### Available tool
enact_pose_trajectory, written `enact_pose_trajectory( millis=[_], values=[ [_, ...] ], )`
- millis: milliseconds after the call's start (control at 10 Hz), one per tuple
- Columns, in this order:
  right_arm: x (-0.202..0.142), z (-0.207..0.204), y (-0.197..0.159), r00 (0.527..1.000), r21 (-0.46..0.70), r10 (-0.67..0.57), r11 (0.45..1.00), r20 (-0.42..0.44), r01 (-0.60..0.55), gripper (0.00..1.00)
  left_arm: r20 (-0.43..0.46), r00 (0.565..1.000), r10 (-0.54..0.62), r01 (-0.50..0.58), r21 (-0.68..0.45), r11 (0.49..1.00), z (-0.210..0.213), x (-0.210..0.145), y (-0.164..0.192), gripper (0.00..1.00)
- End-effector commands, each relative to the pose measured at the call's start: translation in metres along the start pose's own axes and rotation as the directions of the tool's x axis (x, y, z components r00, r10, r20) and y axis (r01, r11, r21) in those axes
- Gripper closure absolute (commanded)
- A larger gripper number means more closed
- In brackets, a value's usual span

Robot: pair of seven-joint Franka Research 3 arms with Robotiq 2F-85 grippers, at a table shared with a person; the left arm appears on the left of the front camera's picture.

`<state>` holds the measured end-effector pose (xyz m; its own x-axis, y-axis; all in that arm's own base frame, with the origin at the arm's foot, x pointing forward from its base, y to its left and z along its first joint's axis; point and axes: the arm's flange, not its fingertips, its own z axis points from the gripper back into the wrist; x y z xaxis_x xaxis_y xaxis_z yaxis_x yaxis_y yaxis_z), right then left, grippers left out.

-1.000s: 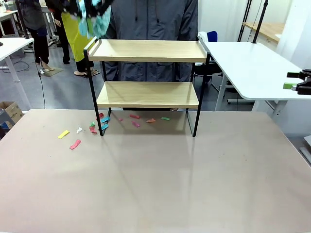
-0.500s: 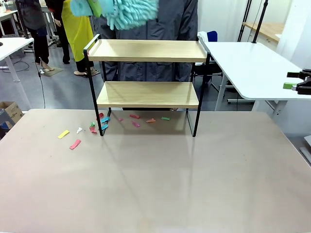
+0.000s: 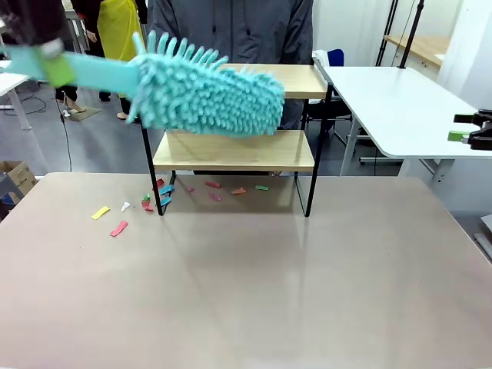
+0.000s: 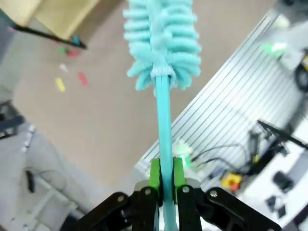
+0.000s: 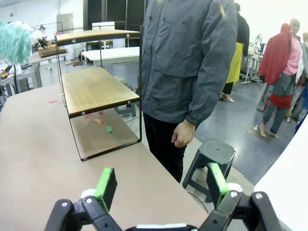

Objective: Clean the shelf.
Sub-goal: Clean the specific section of the Shelf indicated by the human with the Duster.

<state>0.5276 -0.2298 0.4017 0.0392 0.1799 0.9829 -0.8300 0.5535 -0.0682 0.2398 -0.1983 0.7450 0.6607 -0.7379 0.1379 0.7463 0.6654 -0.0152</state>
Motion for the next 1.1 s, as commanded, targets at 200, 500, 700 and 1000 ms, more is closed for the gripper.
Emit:
enact_pose_trajectory(
  millis=[200,500,700,1000],
  values=[
    [0.003,-0.001,0.001,1.0,0.0,0.004,1.0,0.002,-0.004,0.0,-0.227,0.96,-0.166,0.217,0.223,0.95,-0.05,-0.009,-0.001,0.87],
    [0.003,-0.001,0.001,1.0,0.0,0.004,1.0,0.002,-0.004,0.0,-0.278,0.909,-0.311,0.372,0.199,0.907,-0.093,-0.004,0.007,0.87],
    [0.003,-0.001,0.001,1.0,0.0,0.004,1.0,0.002,-0.004,0.0,-0.264,0.882,-0.391,0.43,0.106,0.897,-0.119,0.006,0.01,0.87],
    [0.003,-0.001,0.001,1.0,0.0,0.004,1.0,0.002,-0.004,0.0,-0.289,0.898,-0.333,0.388,0.157,0.908,-0.112,0.009,0.003,0.87]
  ],
)
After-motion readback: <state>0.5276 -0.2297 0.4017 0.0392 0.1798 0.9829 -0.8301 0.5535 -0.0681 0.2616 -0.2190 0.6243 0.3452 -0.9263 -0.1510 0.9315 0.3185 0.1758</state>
